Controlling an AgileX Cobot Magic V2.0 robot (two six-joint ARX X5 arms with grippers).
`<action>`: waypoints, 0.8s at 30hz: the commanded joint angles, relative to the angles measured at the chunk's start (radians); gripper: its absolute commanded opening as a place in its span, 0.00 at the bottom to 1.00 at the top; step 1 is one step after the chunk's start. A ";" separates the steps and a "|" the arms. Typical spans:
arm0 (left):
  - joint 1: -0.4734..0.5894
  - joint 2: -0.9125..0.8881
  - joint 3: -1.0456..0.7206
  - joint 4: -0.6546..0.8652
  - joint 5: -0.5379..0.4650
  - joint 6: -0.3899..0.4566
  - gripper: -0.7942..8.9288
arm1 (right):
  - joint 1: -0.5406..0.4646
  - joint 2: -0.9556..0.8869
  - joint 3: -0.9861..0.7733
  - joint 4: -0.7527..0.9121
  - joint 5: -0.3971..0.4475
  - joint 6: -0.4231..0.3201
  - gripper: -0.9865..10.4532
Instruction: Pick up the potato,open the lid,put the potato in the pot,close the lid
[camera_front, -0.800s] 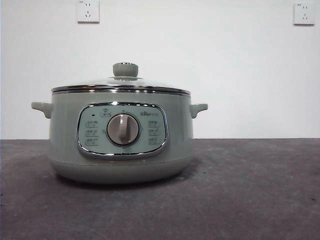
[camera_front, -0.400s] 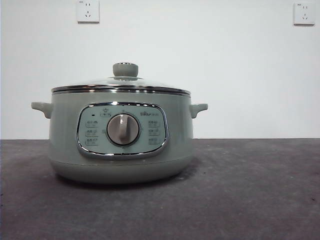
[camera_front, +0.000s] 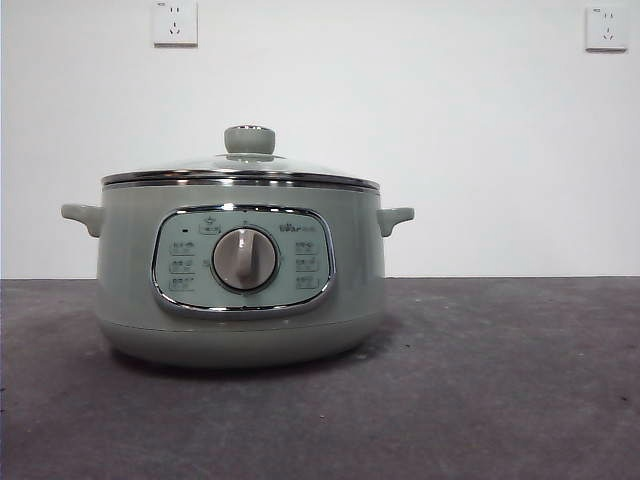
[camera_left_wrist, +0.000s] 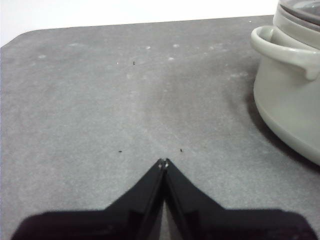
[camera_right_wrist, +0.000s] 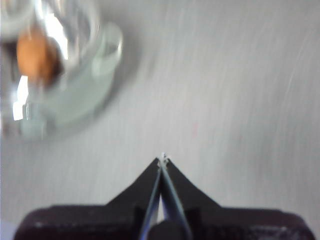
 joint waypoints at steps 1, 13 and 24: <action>0.002 0.009 -0.011 0.005 0.001 -0.006 0.08 | -0.079 -0.142 -0.198 0.229 -0.014 -0.052 0.09; 0.002 0.048 -0.011 0.005 0.001 -0.006 0.08 | -0.391 -0.671 -0.985 0.745 -0.014 -0.063 0.09; 0.002 0.049 -0.011 0.007 0.001 -0.006 0.08 | -0.471 -0.851 -1.254 0.919 -0.024 -0.100 0.09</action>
